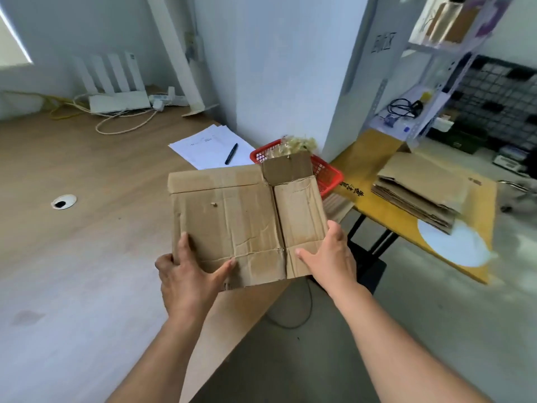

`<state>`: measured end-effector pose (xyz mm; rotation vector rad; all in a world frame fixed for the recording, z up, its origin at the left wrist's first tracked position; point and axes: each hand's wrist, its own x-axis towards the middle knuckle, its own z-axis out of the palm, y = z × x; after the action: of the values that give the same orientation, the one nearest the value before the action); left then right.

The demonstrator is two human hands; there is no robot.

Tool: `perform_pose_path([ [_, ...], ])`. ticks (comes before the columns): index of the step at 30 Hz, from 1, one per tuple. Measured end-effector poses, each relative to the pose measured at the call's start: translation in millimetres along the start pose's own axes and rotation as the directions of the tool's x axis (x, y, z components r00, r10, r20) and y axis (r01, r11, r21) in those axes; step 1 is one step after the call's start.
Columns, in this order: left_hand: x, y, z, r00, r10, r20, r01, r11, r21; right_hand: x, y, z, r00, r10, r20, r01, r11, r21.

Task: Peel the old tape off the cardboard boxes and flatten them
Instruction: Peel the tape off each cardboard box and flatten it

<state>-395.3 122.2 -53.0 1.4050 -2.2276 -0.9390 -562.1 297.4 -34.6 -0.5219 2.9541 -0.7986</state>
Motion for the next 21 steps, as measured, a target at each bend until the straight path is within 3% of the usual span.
perform_pose_path([
  [8, -64.1, 104.7, 87.5, 0.952, 0.259, 0.166, -0.266, 0.964, 0.024, -3.3, 134.7, -89.5, 0.965, 0.203, -0.165, -0.194, 0.979, 0.069],
  [21, -242.6, 293.7, 251.5, 0.741, 0.532, 0.409, -0.567, 0.823, -0.043, -54.0, 391.9, -252.3, 0.797, 0.485, -0.36, -0.469, 0.872, 0.138],
])
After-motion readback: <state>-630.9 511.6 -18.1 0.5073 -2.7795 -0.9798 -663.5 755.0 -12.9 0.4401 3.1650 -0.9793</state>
